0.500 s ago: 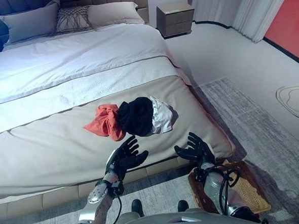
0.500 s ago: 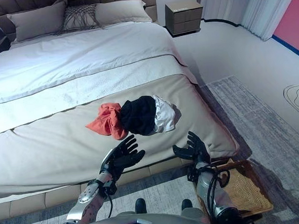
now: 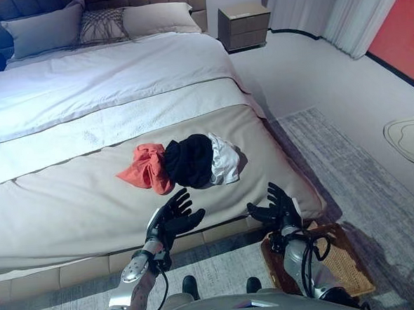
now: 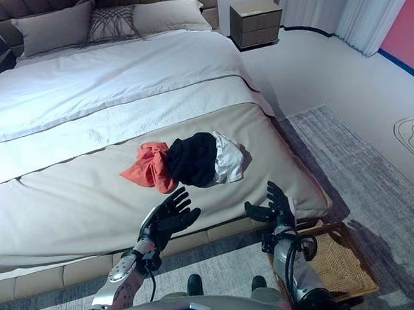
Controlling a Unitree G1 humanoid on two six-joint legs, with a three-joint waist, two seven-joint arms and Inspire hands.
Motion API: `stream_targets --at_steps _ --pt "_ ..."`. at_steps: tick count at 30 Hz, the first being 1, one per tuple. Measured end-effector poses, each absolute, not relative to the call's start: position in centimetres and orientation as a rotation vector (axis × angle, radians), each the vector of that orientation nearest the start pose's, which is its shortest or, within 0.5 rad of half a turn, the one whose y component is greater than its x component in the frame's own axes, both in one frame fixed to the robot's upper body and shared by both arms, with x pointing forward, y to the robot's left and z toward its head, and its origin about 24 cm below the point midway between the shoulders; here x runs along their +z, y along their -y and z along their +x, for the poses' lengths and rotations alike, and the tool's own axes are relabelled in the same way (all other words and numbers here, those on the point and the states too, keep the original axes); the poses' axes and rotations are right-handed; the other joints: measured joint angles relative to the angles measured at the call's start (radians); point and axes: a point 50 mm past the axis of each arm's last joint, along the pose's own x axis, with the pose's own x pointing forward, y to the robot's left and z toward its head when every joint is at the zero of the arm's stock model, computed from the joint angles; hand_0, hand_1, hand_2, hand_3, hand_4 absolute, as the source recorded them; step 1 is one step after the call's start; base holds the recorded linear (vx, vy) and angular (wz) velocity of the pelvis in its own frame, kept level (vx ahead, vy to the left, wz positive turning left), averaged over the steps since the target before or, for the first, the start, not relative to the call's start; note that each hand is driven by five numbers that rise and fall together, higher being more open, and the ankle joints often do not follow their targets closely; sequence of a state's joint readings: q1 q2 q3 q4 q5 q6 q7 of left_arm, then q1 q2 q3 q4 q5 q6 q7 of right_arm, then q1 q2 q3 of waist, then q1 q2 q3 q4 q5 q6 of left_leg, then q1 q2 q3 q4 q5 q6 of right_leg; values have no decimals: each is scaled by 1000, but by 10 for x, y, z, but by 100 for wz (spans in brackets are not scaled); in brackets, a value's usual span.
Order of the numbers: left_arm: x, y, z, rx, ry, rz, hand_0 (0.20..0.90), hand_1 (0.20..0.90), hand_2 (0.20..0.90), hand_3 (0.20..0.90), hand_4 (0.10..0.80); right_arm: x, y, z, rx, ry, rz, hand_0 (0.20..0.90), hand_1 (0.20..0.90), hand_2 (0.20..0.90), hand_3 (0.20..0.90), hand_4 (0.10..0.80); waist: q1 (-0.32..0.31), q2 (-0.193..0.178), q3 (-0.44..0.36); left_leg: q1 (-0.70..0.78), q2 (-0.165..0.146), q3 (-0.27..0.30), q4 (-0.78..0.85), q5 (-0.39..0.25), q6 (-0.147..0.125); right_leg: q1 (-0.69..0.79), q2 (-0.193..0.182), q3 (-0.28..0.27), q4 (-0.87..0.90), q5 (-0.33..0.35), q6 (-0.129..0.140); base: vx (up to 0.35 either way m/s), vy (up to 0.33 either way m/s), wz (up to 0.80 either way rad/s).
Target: Pick up the clothes from the bed and place them into the basket
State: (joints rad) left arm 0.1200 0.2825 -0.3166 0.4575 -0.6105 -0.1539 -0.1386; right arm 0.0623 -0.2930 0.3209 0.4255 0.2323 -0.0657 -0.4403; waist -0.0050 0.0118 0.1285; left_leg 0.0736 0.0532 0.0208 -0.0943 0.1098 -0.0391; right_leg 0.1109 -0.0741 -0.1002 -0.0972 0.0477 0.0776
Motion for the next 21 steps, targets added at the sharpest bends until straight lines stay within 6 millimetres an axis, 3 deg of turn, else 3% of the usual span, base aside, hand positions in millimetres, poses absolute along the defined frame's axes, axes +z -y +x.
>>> stream_targets --at_steps 6,12,15,18,21 --pt "-78 -172 177 -156 -502 -292 900 900 900 900 800 -40 217 224 -257 -325 -451 900 900 900 900 800 11 2 1 -9 -1 -27 0 4 6 4 0 -25 0 0 0 74 -14 12" --pt "-77 -180 175 -198 -510 -268 900 900 900 900 800 1 260 269 -279 -247 -747 900 900 900 900 800 49 26 22 -31 -2 -52 1 17 12 -6 2 -53 0 -1 0 9 -23 12" --pt "-68 -180 191 -217 -463 -271 900 900 900 900 800 24 278 297 -335 -245 -824 900 900 900 900 800 65 46 61 -88 1 -79 14 35 -5 -55 6 -77 16 0 0 -229 -21 23" --pt "-42 -170 229 -313 -343 -272 900 900 900 900 800 74 301 334 -429 -183 -923 900 900 900 900 800 105 97 177 -209 0 -113 74 57 -25 -171 7 -108 106 -6 -9 -220 2 26" --pt "-29 -167 242 -331 -280 -302 900 900 900 900 800 101 301 352 -457 -142 -950 900 900 900 900 800 141 114 278 -277 -7 -133 140 63 -43 -271 -6 -120 257 -64 -42 -108 -15 14"
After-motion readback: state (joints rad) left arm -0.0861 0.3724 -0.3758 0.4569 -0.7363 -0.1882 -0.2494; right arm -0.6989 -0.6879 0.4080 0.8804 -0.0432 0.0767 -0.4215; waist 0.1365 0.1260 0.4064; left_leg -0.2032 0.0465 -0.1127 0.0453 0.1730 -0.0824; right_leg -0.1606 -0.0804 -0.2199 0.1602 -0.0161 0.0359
